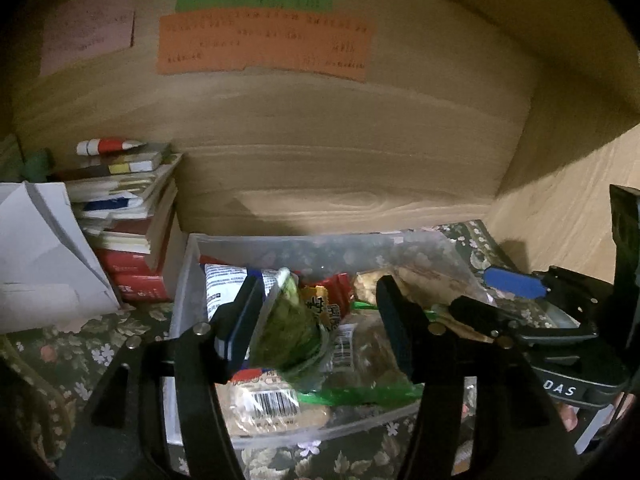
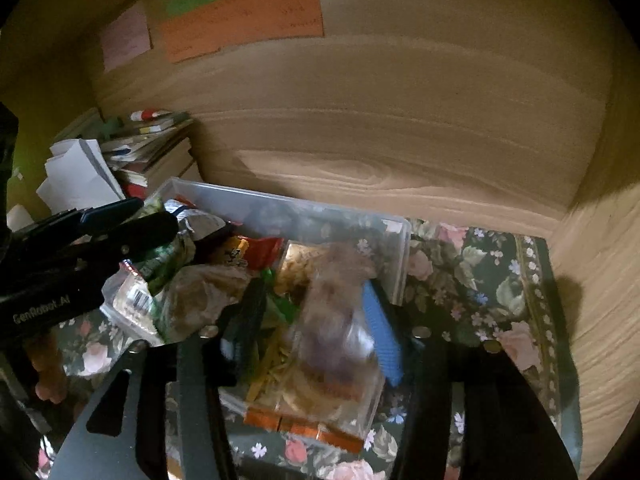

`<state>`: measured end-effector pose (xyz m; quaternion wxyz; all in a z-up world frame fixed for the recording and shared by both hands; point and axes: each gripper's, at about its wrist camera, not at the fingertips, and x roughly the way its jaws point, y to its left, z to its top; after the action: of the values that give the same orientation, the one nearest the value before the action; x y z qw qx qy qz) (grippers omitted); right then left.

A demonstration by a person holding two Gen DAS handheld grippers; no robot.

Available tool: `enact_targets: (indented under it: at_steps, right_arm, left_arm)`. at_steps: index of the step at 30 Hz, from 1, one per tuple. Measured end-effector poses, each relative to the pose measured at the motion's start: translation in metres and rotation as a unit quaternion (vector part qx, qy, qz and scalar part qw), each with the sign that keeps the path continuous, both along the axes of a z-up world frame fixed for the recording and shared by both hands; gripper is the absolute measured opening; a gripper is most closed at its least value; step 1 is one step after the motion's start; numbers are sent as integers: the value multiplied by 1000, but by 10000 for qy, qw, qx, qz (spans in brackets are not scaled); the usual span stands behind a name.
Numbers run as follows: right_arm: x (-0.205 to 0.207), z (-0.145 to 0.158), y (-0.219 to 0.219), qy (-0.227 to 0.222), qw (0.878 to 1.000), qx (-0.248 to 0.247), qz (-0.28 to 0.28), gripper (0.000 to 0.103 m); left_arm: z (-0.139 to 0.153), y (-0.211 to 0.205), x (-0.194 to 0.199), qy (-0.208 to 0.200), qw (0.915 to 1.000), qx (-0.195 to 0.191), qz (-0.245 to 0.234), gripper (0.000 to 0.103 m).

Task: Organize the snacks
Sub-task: 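Lower the pea bag and wafer bar into the clear box and open both tools, then grasp the orange cookie bag with the left tool while the right tool grasps the brown wafer bar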

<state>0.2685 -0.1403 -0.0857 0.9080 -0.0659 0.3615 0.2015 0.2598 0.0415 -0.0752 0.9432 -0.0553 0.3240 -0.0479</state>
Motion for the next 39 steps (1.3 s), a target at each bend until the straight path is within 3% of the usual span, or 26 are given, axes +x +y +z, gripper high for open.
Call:
enact_targets:
  at_steps: [7,14,20,26,30,34,36,39]
  right_arm:
    - [-29,19,-3,-281,9995,29,158,54]
    - [-66,21,-6,-347,9984,11,449,57]
    - [-88,-6,-6,15,9972,19,751,63]
    - [-99,-45,9,538,9903,-384,1220,63]
    - [-96,-55,18,524,9878,-697,1287,66]
    - [-80,-64,20,734,9870,-789,1192,63]
    - [-74,-67,19,858,9878,-690,1103,49]
    - [-74,-65,10,911,9894,-514,1006,44]
  left_arm:
    - [21,-3,-34,-290,9995,105,-40,68]
    - [28,-2,-71,-463,9985,299,4,84]
    - [16,5,-96,-335,9990,298,32,87]
    - [-5,9,-112,-43,9996,273,27,88]
    - [-18,11,-122,157,9997,190,-4,88]
    - [-25,8,-132,271,9995,125,-106,88]
    - [-29,3,-137,336,9992,77,-205,88]
    - [-35,-6,-146,493,9976,28,-477,89]
